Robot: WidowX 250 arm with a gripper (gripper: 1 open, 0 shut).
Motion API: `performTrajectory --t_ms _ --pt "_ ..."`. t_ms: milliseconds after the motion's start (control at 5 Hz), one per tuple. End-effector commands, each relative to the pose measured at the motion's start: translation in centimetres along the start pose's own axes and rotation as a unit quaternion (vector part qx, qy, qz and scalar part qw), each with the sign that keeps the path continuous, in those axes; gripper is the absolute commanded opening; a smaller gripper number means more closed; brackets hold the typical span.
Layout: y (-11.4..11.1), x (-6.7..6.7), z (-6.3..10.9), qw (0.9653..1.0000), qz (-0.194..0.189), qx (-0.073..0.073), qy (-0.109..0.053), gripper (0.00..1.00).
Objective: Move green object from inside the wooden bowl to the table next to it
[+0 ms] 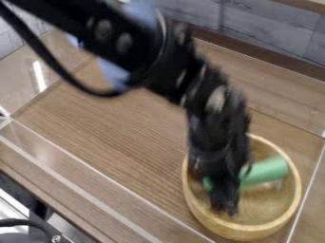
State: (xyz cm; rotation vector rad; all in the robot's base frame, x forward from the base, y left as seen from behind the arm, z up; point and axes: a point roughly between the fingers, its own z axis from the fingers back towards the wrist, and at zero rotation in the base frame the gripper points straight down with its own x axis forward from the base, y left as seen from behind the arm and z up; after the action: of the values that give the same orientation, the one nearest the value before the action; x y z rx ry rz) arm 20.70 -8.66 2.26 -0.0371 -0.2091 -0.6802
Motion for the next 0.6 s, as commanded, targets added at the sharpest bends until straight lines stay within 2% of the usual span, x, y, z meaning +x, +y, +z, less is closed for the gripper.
performTrajectory --t_ms 0,200,400 --pt "0.3 -1.1 -0.1 0.9999 -0.003 -0.001 0.012 0.0" --pt "0.1 -2.2 -0.1 0.9999 0.001 -0.003 0.017 0.0" --pt "0.1 -1.7 0.0 0.9997 -0.013 -0.012 0.019 1.0"
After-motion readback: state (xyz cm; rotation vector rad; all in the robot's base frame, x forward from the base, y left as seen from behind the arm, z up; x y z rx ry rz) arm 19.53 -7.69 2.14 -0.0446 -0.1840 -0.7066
